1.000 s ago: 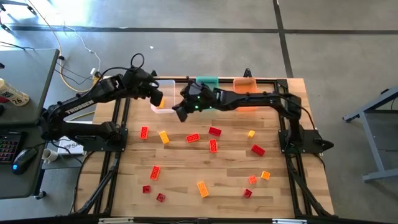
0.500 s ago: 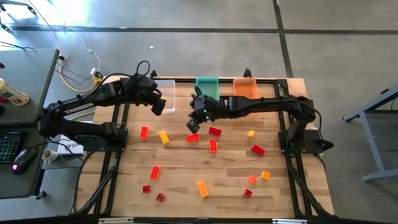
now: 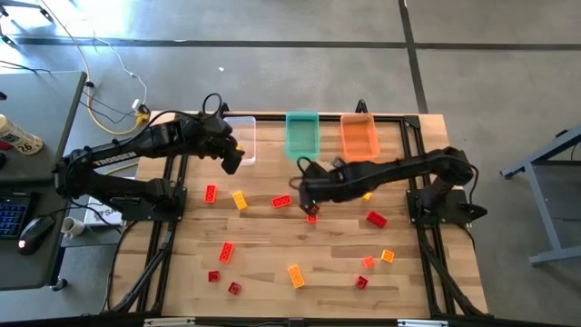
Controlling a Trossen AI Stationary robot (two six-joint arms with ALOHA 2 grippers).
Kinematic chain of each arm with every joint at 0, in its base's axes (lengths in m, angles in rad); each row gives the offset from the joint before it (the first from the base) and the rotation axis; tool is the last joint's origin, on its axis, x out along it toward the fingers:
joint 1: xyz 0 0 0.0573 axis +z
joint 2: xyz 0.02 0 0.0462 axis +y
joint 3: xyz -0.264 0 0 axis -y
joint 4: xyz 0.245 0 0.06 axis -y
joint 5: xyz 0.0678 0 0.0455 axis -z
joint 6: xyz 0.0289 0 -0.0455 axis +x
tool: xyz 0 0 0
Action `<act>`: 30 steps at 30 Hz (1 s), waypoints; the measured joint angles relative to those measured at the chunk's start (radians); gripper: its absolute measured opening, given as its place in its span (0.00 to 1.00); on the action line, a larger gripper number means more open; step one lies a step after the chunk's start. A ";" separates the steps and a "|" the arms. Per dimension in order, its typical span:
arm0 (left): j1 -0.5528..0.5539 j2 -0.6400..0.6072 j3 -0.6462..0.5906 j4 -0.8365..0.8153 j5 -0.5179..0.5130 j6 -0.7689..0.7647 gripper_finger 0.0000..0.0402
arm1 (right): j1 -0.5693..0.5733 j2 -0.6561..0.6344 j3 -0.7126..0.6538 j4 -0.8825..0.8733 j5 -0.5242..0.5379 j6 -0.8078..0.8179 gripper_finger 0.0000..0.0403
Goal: Sort & place blocks by color
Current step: Put the red game piece into the orange bin
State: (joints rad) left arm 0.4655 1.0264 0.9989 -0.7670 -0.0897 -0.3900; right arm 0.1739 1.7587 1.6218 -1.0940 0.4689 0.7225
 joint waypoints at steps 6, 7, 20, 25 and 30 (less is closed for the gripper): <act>-0.003 0.000 0.000 0.004 -0.001 -0.037 0.47 | 0.086 -0.024 0.000 -0.181 0.081 0.095 0.00; -0.003 0.000 0.000 0.004 -0.001 -0.037 0.47 | 0.097 -0.034 0.000 -0.207 0.086 0.108 0.00; -0.024 0.000 0.000 0.007 0.000 -0.081 0.47 | 0.210 -0.124 -0.029 -0.393 0.204 0.204 0.00; -0.042 0.000 0.000 0.007 0.000 -0.091 0.47 | 0.209 -0.223 -0.209 -0.284 0.135 0.195 0.00; -0.051 0.000 0.000 0.007 -0.001 -0.105 0.47 | 0.208 -0.353 -0.371 -0.201 0.057 0.193 0.00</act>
State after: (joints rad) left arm 0.4149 1.0264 0.9989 -0.7601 -0.0906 -0.4950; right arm 0.3815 1.4061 1.2508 -1.2947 0.5254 0.9154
